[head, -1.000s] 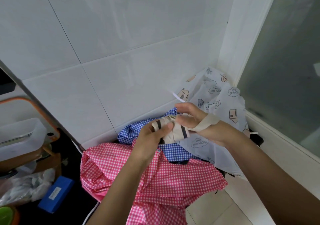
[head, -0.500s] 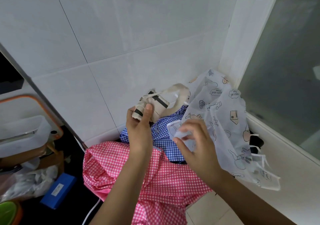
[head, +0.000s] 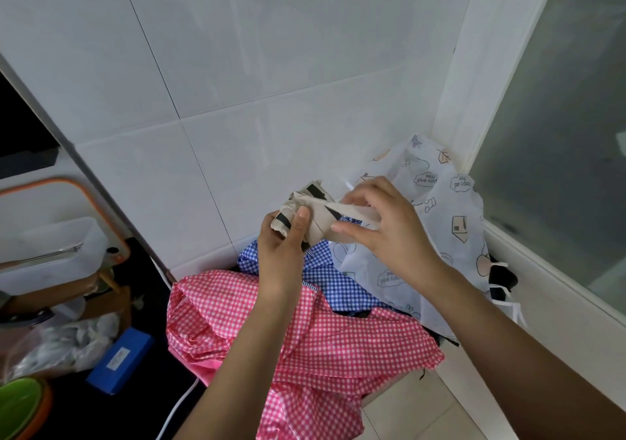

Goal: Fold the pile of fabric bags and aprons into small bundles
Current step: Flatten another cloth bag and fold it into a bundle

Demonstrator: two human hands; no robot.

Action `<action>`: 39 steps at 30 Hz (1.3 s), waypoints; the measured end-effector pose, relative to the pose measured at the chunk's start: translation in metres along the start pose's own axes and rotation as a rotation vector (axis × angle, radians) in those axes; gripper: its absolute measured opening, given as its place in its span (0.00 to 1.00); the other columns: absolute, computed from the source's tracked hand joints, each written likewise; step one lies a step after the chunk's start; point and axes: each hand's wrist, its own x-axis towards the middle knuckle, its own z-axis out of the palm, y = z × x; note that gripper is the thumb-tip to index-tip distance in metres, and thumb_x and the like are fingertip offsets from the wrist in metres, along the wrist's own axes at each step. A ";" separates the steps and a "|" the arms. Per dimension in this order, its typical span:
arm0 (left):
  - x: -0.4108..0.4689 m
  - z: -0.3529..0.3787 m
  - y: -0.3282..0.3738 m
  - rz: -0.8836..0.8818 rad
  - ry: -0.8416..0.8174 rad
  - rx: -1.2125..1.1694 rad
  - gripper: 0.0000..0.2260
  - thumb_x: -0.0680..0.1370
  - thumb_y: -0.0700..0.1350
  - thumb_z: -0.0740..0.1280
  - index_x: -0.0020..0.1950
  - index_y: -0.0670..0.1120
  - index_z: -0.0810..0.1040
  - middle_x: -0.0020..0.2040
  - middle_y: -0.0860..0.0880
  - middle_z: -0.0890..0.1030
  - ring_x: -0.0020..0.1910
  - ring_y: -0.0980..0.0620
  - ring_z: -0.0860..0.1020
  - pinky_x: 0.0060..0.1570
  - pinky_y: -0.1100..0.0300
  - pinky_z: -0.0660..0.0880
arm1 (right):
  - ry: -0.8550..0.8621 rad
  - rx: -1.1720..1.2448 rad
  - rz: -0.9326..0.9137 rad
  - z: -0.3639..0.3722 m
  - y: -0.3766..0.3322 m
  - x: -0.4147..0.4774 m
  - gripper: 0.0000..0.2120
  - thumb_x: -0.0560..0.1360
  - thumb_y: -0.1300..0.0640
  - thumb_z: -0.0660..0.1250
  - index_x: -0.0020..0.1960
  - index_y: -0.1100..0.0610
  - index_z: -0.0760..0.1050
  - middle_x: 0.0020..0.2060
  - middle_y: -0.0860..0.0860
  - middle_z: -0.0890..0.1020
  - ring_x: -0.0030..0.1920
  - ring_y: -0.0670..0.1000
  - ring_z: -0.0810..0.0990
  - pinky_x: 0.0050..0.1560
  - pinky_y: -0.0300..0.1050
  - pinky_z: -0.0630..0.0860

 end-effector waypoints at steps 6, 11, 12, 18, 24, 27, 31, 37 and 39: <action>0.008 0.000 0.002 -0.254 0.087 -0.227 0.17 0.81 0.50 0.60 0.57 0.38 0.78 0.45 0.44 0.85 0.40 0.50 0.84 0.33 0.60 0.79 | -0.335 0.008 -0.068 0.021 -0.010 -0.023 0.07 0.80 0.52 0.63 0.48 0.54 0.76 0.24 0.45 0.68 0.25 0.44 0.69 0.28 0.32 0.59; 0.009 0.000 0.003 -0.479 0.036 -0.556 0.17 0.81 0.52 0.58 0.51 0.40 0.79 0.42 0.42 0.85 0.37 0.49 0.84 0.33 0.60 0.81 | -0.290 0.116 0.032 0.022 0.005 -0.025 0.10 0.79 0.53 0.63 0.49 0.55 0.82 0.22 0.45 0.65 0.24 0.45 0.63 0.26 0.37 0.57; 0.008 -0.001 0.003 -0.496 0.019 -0.581 0.16 0.80 0.52 0.60 0.48 0.40 0.80 0.40 0.42 0.85 0.34 0.48 0.84 0.32 0.60 0.81 | -0.301 0.119 0.042 0.021 0.007 -0.026 0.11 0.79 0.52 0.64 0.46 0.57 0.82 0.23 0.45 0.67 0.24 0.45 0.63 0.26 0.37 0.57; 0.007 0.003 0.017 -0.463 -0.030 -0.614 0.09 0.78 0.47 0.65 0.47 0.42 0.79 0.40 0.47 0.83 0.34 0.51 0.82 0.31 0.62 0.80 | -0.375 0.474 0.241 0.007 0.014 -0.034 0.19 0.76 0.49 0.65 0.27 0.48 0.72 0.23 0.45 0.70 0.26 0.45 0.66 0.33 0.38 0.66; 0.006 0.019 0.015 -0.371 -0.010 -0.736 0.11 0.79 0.49 0.63 0.48 0.43 0.79 0.41 0.47 0.84 0.37 0.54 0.82 0.33 0.63 0.79 | -0.147 1.531 0.498 0.013 0.001 -0.044 0.15 0.69 0.64 0.60 0.34 0.58 0.84 0.36 0.53 0.84 0.28 0.44 0.75 0.35 0.35 0.77; 0.003 0.023 0.013 -0.297 -0.073 -0.735 0.13 0.74 0.50 0.65 0.54 0.45 0.80 0.49 0.47 0.84 0.44 0.55 0.83 0.41 0.65 0.80 | -0.084 1.783 0.519 0.018 -0.004 -0.036 0.19 0.61 0.66 0.77 0.52 0.62 0.83 0.56 0.59 0.82 0.36 0.44 0.83 0.34 0.33 0.79; 0.005 0.019 0.010 -0.138 -0.204 -0.618 0.16 0.71 0.48 0.66 0.56 0.44 0.81 0.55 0.45 0.83 0.53 0.51 0.82 0.47 0.60 0.80 | 0.007 1.608 0.499 0.015 -0.001 -0.025 0.30 0.62 0.58 0.80 0.61 0.65 0.77 0.62 0.60 0.78 0.61 0.55 0.79 0.55 0.41 0.78; 0.009 0.009 0.008 0.038 -0.308 -0.094 0.16 0.72 0.42 0.73 0.57 0.39 0.76 0.51 0.38 0.81 0.50 0.41 0.80 0.54 0.46 0.78 | 0.054 1.003 0.492 0.007 -0.021 -0.023 0.22 0.71 0.61 0.71 0.64 0.57 0.75 0.58 0.50 0.82 0.61 0.48 0.78 0.62 0.47 0.72; 0.009 0.010 0.014 0.082 -0.350 0.030 0.12 0.72 0.40 0.72 0.54 0.41 0.77 0.47 0.41 0.82 0.45 0.46 0.82 0.45 0.53 0.80 | 0.193 0.950 0.502 0.010 -0.023 -0.024 0.25 0.68 0.58 0.73 0.64 0.55 0.76 0.57 0.47 0.82 0.60 0.46 0.79 0.60 0.45 0.74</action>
